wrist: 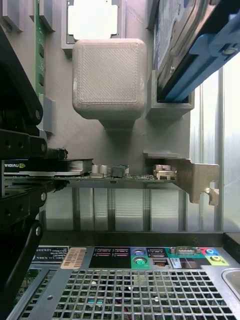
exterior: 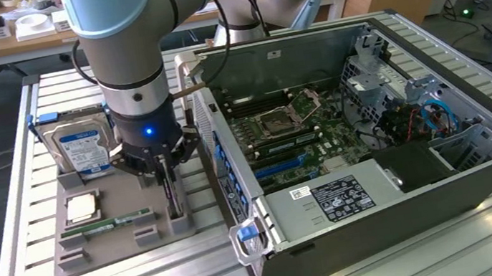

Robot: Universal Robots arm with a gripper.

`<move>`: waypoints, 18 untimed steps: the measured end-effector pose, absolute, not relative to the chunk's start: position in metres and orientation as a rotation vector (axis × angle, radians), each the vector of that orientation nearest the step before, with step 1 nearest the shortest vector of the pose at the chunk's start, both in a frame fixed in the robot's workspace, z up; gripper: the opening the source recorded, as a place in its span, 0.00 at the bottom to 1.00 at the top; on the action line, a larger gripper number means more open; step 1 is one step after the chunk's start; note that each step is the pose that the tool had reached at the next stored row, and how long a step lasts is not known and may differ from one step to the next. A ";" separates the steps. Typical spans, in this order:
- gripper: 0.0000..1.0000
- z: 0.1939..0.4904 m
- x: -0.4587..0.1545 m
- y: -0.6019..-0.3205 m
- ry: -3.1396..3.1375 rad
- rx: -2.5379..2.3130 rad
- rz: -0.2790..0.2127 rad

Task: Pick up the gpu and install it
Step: 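Pick up the gpu and move the gpu toward the slot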

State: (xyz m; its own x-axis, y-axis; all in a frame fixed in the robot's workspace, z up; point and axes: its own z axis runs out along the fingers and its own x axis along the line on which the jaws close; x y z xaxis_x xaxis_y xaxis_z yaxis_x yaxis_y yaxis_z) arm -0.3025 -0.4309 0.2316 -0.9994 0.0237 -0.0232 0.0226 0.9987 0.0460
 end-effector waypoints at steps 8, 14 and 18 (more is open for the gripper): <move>0.26 0.232 -0.303 -0.431 3.117 0.030 0.071; 0.26 0.237 -0.303 -0.431 3.117 0.030 0.072; 0.26 0.244 -0.303 -0.431 3.117 0.030 0.071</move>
State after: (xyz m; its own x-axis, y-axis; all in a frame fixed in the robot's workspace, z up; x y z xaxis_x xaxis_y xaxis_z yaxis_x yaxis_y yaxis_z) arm -0.3025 -0.4309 0.2443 -0.9995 0.0198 -0.0232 0.0187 0.9988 0.0460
